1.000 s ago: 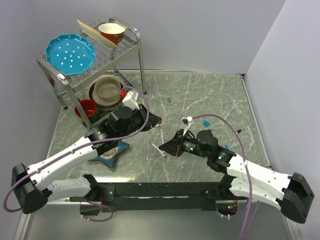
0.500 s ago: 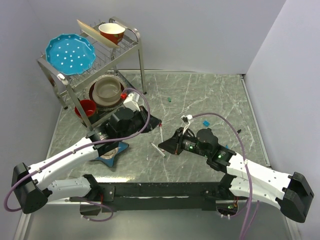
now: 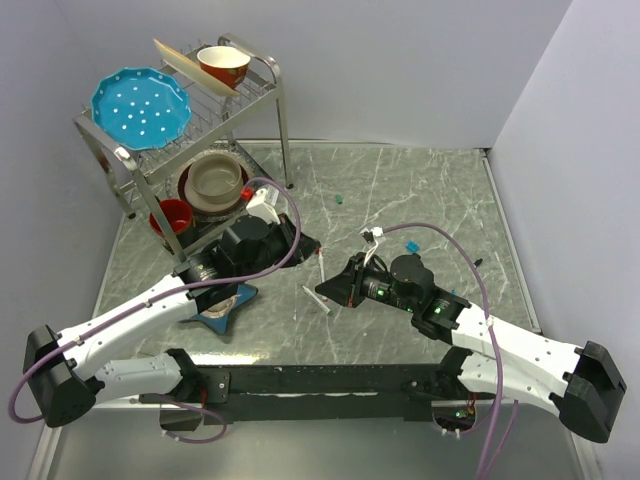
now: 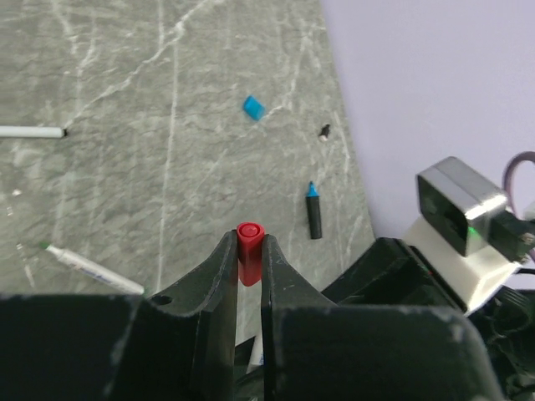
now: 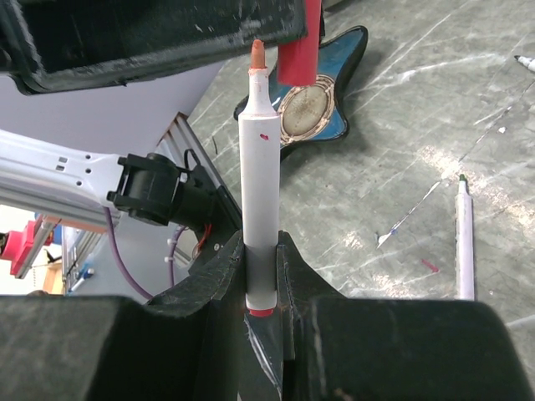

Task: Insert the pens into the pen caps

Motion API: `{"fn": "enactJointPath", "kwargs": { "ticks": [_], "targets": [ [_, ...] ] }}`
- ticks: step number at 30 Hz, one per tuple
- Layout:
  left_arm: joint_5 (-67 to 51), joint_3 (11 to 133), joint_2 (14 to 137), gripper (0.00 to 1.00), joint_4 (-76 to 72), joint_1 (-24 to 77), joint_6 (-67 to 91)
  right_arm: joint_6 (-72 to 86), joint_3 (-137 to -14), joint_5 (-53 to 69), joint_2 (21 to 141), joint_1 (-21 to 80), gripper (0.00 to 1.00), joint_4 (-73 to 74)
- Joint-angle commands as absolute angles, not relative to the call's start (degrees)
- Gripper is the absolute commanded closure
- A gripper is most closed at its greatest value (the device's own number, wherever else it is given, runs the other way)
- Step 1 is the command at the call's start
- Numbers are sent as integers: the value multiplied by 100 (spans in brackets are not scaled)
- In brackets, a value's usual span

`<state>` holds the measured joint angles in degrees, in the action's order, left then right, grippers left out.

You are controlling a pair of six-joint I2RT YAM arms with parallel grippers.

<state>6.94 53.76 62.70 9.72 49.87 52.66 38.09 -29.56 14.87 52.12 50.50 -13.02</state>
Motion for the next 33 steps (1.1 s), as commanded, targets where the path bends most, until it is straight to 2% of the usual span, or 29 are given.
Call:
{"fn": "enactJointPath", "kwargs": {
  "ticks": [1, 10, 33],
  "targets": [
    [1063, 5748, 6258, 99, 1283, 5019, 5221, 3814, -3024, 1459, 5142, 5115, 100, -1521],
    [1116, 6100, 6337, 99, 1512, 5019, 5256, 3806, -3076, 1521, 5432, 5185, 100, -1582],
    [932, 5801, 6240, 99, 1494, 5019, 5212, 3744, -3348, 1450, 5572, 5194, 100, -1503]
  ]
}}
